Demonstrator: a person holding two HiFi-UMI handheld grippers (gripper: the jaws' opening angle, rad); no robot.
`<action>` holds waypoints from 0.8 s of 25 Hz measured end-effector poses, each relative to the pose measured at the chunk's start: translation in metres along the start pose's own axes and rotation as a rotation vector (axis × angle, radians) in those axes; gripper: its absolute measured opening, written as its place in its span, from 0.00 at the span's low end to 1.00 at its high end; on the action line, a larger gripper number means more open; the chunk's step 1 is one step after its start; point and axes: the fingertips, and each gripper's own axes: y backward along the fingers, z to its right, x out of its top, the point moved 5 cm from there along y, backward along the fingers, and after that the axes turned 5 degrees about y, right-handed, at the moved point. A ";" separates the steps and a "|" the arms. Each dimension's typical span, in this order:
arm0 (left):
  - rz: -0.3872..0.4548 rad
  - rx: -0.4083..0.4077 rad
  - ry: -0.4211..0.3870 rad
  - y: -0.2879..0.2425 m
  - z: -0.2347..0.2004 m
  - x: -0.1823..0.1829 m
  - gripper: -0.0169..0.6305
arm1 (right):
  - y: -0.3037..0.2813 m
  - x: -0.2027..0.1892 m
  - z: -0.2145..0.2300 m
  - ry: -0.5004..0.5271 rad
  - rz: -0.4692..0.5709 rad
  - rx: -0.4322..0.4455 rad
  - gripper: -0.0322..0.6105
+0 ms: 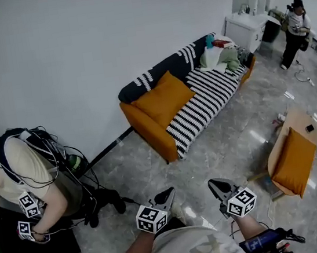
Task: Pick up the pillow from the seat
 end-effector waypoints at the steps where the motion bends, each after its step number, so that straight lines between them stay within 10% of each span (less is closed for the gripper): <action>1: 0.002 -0.007 -0.003 -0.003 -0.005 0.004 0.04 | -0.007 0.003 0.004 0.002 -0.003 -0.003 0.07; 20: 0.065 0.078 0.050 0.005 -0.155 0.070 0.04 | -0.165 0.066 0.034 0.045 -0.058 0.041 0.07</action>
